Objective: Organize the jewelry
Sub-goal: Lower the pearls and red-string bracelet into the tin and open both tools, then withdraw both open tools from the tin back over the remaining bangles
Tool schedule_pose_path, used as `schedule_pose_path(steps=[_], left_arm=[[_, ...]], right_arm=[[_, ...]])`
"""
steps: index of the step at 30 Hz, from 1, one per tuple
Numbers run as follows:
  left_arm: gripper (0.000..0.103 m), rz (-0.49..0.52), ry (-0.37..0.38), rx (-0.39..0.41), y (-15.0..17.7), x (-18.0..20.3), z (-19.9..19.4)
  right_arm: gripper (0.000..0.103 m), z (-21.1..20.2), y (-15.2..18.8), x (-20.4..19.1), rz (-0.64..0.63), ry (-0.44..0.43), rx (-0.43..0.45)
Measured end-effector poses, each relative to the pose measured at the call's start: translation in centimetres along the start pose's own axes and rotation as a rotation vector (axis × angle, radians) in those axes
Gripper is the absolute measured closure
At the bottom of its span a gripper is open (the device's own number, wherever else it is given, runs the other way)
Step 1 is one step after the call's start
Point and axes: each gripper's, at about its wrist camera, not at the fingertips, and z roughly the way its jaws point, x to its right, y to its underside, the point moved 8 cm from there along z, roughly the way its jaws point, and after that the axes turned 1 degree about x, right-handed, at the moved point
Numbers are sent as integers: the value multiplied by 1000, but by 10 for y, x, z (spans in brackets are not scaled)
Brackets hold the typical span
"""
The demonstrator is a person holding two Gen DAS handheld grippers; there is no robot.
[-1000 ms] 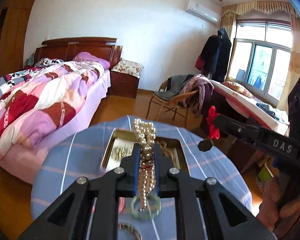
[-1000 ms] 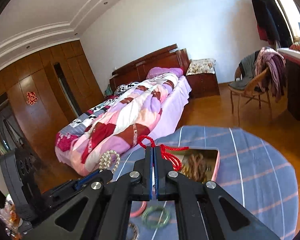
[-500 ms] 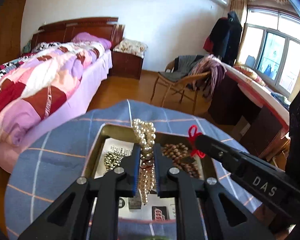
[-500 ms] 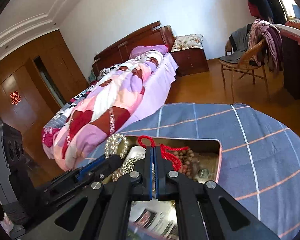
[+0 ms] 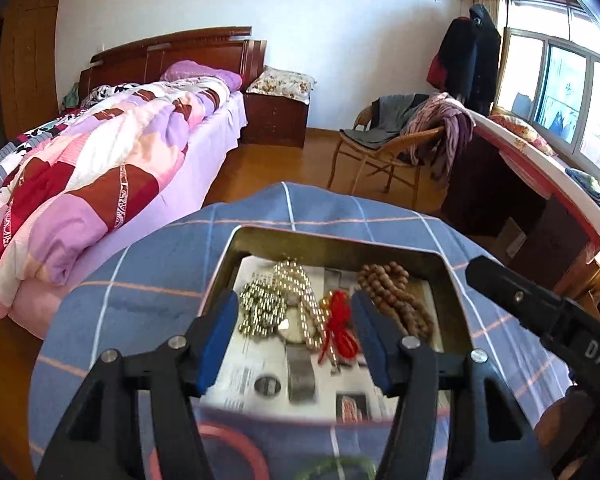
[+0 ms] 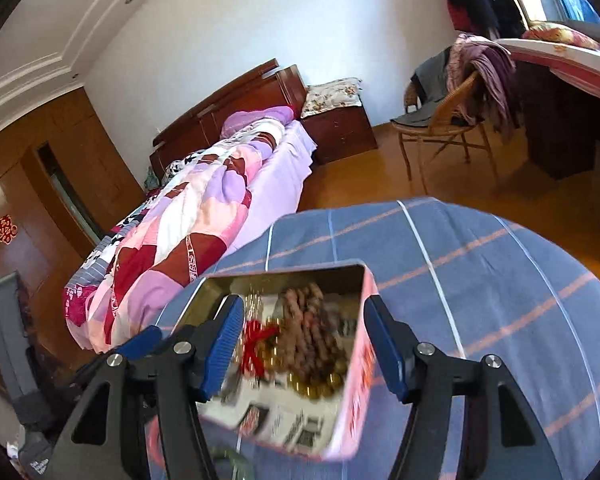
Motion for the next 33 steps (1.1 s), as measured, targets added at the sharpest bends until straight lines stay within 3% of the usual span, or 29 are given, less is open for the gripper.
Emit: schedule_pose_path(steps=[7,12,16,22,29,33], left_arm=[[37,0,-43,2,32,-11,-46],[29,-52,-63,-5,58,-22,-74],[29,-82,-97,-18,80,-34,-88],[28,-84,-149,-33,112,-49,-108],[29,-102,-156,-45,135,-57,-121],[29,-100,-154,-47,145,-57,-125]], right_arm=[[40,-41,47,-7,-15,-1,-56],[40,-64,81,-16,-47,4,-96],[40,-79,103,-21,-73,6,-119],[40,-101,123,-29,-126,3,-125],[40,-113,137,-36,-162,5,-127],[48,-116,144,-42,-206,3,-129]])
